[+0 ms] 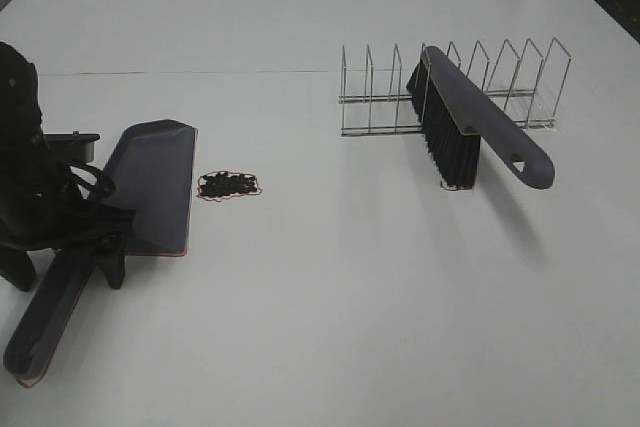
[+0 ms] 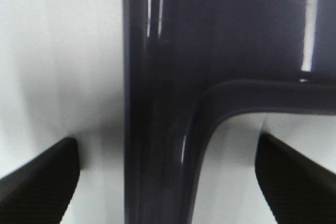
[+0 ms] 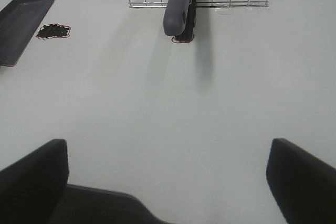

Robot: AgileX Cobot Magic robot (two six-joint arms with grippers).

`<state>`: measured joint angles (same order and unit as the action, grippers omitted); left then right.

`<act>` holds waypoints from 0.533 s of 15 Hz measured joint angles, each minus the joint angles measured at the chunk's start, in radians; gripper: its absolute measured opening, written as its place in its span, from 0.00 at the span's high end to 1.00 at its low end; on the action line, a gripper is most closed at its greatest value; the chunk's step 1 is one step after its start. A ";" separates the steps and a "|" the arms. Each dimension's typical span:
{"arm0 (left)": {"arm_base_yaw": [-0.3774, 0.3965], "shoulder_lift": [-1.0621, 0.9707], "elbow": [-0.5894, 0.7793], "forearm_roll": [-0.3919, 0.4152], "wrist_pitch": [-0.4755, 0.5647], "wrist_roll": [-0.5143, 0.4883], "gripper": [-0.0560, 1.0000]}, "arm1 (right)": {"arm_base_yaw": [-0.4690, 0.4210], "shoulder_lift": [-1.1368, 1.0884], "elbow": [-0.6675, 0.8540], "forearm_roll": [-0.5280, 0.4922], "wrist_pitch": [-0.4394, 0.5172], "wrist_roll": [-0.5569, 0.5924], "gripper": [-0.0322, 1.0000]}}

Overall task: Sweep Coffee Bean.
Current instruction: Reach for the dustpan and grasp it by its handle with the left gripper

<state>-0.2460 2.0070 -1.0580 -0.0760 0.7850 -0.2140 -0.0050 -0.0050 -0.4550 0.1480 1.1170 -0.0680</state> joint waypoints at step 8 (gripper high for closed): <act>0.000 0.013 -0.009 0.003 0.014 -0.026 0.64 | 0.000 0.000 0.000 0.000 0.000 0.000 0.05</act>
<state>-0.2460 2.0200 -1.0670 -0.0730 0.7990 -0.2400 -0.0050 -0.0050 -0.4550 0.1480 1.1170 -0.0680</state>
